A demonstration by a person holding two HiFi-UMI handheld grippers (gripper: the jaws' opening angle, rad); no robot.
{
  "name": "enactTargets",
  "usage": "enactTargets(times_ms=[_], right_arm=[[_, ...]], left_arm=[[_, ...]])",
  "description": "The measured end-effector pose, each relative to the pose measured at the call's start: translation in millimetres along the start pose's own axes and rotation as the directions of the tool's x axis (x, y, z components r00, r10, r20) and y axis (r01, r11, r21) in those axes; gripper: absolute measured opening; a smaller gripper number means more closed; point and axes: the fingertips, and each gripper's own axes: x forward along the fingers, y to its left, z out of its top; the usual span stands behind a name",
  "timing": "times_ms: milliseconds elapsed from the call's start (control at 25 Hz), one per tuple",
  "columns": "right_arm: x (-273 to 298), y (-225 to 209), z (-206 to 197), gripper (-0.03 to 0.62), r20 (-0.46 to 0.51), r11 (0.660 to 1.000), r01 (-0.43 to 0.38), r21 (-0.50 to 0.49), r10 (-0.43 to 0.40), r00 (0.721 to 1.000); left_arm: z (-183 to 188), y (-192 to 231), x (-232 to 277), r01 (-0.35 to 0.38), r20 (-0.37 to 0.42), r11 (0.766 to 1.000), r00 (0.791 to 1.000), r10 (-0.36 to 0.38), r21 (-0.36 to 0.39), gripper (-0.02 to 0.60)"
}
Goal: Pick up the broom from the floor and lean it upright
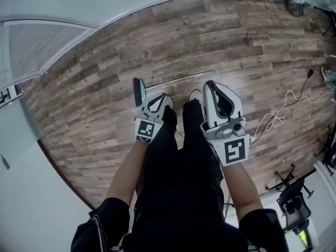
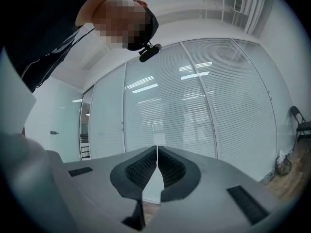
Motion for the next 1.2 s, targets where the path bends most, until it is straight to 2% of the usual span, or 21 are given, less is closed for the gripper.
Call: enactTargets(times_ms=[120, 200, 320, 480, 640, 800, 1000, 1080, 1200], right_arm=[[5, 2, -36, 0.021, 0.021, 0.999, -0.037, -0.033, 0.038, 0.999], [3, 2, -75, 0.021, 0.006, 0.998, -0.050, -0.025, 0.050, 0.999], [-5, -7, -139, 0.021, -0.033, 0.999, -0.013, 0.043, 0.014, 0.999], [-7, -33, -206, 0.021, -0.044, 0.999, 0.044, 0.025, -0.043, 0.998], [-3, -58, -266, 0.021, -0.026, 0.993, 0.119, 0.025, -0.118, 0.993], [-10, -63, -328, 0.021, -0.044, 0.989, 0.141, -0.045, -0.143, 0.989], [-24, -84, -381, 0.021, -0.074, 0.982, 0.181, -0.045, -0.184, 0.980], [-30, -87, -400, 0.021, -0.088, 0.978, 0.207, -0.024, -0.208, 0.974], [-38, -88, -427, 0.021, -0.111, 0.971, 0.241, 0.009, -0.238, 0.965]], left_arm=[[-52, 2, 30, 0.051, -0.051, 0.998, 0.997, -0.053, -0.033, 0.021], [-81, 8, 49, 0.071, -0.069, 0.996, 0.995, -0.075, -0.058, 0.021], [-127, 16, 80, 0.104, -0.104, 0.994, 0.989, -0.106, -0.022, 0.021], [-203, 22, 122, 0.158, -0.166, 0.987, 0.974, -0.154, 0.014, 0.021], [-290, 22, 162, 0.259, -0.259, 0.964, 0.937, -0.236, 0.061, 0.022], [-368, 21, 182, 0.296, -0.345, 0.954, 0.902, -0.261, 0.053, 0.023], [-435, 37, 217, 0.304, -0.406, 0.949, 0.880, -0.246, 0.083, 0.023], [-459, 36, 231, 0.332, -0.436, 0.938, 0.862, -0.259, 0.100, 0.025], [-491, 29, 248, 0.377, -0.480, 0.920, 0.830, -0.285, 0.104, 0.074]])
